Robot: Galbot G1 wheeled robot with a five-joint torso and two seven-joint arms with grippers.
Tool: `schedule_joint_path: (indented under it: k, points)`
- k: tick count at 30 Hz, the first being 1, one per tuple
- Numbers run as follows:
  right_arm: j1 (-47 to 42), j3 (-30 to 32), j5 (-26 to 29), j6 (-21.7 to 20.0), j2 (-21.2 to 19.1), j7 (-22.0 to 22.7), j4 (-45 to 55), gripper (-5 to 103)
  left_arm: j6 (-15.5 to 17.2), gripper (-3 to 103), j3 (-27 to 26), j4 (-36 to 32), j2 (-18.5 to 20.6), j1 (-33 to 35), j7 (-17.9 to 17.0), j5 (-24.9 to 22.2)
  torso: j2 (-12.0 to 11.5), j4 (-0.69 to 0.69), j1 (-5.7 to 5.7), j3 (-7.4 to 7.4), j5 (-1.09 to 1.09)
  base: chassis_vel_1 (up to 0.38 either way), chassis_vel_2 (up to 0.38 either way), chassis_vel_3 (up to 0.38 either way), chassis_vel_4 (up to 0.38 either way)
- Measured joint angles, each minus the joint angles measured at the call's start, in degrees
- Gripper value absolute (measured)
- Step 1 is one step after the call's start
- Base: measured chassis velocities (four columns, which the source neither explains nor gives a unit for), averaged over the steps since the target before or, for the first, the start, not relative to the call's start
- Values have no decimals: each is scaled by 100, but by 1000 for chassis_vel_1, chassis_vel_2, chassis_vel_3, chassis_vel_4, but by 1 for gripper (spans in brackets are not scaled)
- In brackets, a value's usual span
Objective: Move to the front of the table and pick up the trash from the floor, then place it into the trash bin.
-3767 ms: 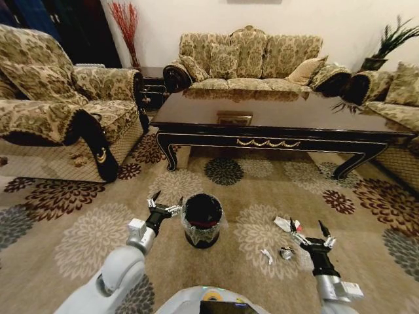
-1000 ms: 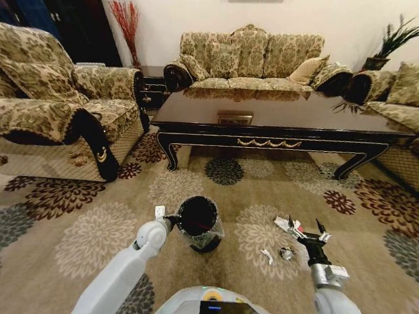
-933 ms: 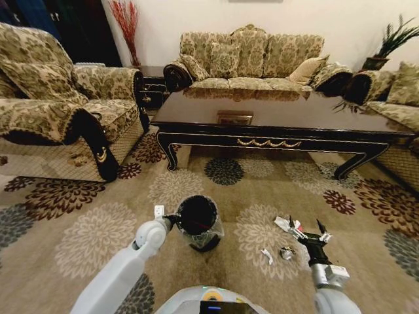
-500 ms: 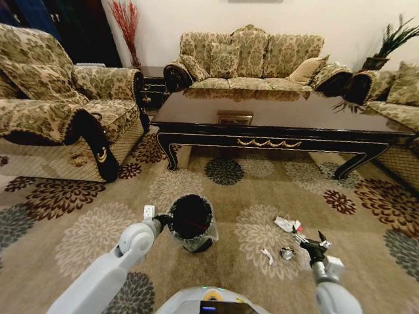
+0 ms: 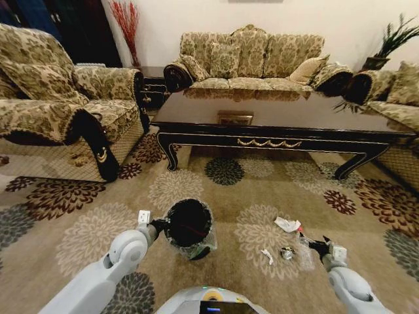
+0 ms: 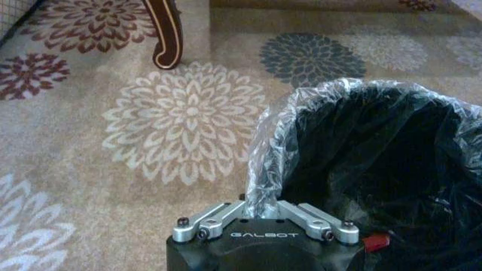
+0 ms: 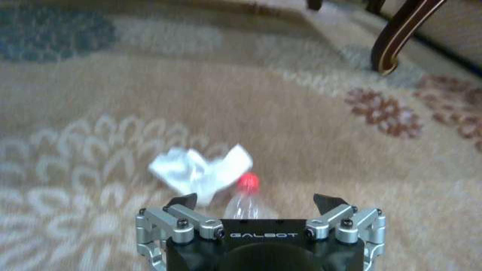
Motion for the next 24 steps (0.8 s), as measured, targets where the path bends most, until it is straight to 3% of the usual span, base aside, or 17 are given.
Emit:
schedule_joint_path:
  k: [13,21,24]
  points:
    - [814,-612,-383,295,89,-63,-1119,100,-8,2,9,-50,103,36,-69,20,0,3,0,0,1,0,0,0,0]
    - [1423,-828,-474,451,255,-142,-2123,103,43,2,-35,-219,292,40,-247,-277,0,1,0,0,0,0,0,0,0]
    - [1581,-891,-471,452,296,-170,-2314,97,46,2,-43,-219,327,-12,-296,-353,0,2,0,0,-2,0,0,0,0]
